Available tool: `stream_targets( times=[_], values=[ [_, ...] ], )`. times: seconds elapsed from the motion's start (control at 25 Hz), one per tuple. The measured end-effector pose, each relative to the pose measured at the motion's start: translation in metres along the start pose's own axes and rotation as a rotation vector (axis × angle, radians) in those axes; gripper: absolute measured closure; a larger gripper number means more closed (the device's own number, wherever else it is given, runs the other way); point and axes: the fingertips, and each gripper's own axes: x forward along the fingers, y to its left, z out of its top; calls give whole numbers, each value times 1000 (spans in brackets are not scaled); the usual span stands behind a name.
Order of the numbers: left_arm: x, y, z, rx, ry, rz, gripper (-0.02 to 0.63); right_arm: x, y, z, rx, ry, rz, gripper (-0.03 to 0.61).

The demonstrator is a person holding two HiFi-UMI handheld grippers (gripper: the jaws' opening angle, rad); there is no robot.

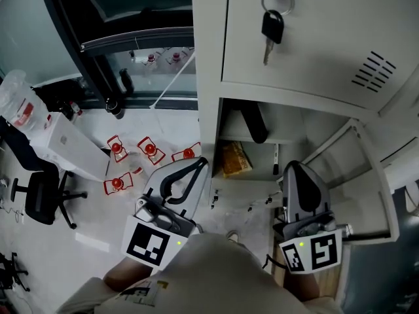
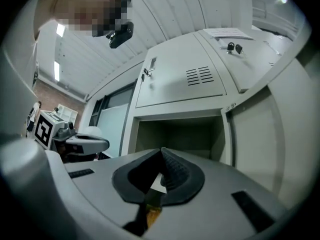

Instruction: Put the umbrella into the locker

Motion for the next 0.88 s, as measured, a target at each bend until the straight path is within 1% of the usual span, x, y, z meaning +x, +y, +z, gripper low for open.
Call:
stream_targets(
  times=[0.16, 0.36, 0.68, 0.88],
  values=[
    [-4, 1, -8, -2, 24, 5, 606, 3, 12, -11, 16, 28, 35, 570],
    [-6, 5, -13, 2, 39, 8, 606, 8, 17, -12, 29, 28, 50, 569],
    [-9, 14, -14, -24, 30, 28, 606, 15, 27, -15, 4, 45, 78, 570],
    [-9, 15, -14, -22, 29, 23, 606, 17, 30, -15, 9, 43, 79, 570]
  ],
)
